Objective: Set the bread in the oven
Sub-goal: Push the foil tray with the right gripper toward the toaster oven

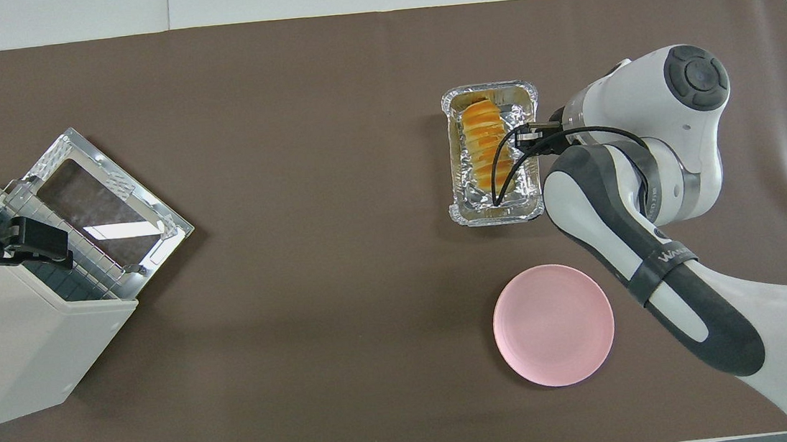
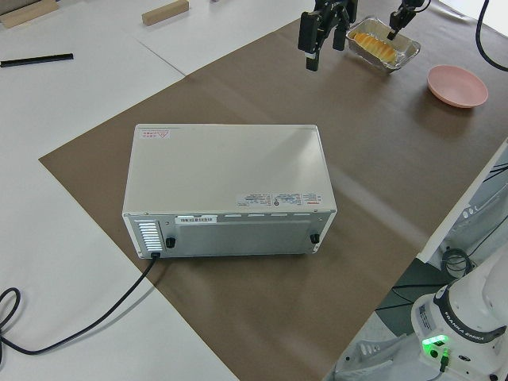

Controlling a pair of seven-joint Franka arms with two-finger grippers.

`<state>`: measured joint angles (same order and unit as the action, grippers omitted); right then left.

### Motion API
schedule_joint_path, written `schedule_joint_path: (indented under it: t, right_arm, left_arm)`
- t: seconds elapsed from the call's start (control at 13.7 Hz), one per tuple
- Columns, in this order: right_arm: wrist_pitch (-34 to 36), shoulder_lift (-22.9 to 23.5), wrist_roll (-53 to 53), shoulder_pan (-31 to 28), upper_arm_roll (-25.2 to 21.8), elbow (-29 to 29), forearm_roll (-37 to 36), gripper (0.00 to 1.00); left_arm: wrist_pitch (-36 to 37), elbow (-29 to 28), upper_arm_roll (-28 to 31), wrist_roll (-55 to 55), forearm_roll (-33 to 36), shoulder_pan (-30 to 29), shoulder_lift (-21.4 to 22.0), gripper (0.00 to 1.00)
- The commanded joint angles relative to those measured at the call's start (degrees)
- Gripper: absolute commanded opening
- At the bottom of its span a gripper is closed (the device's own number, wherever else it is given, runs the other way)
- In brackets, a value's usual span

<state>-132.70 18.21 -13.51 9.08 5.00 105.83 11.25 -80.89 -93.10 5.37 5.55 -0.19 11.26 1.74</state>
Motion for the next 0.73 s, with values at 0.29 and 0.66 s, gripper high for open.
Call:
schedule_joint_path:
  t: [0.29, 0.66]
  right_arm:
    - [1.3, 10.8, -21.1, 15.1, 0.2, -18.5, 1.8, 0.0]
    - [-2.2, 20.0, -23.3, 19.4, 0.1, -26.3, 0.7, 0.0]
  left_arm:
    - [-0.1, -0.4, -0.4, 0.1, 1.0, -0.4, 0.8, 1.0]
    - [-0.1, -0.4, -0.4, 0.1, 1.0, -0.4, 0.8, 1.0]
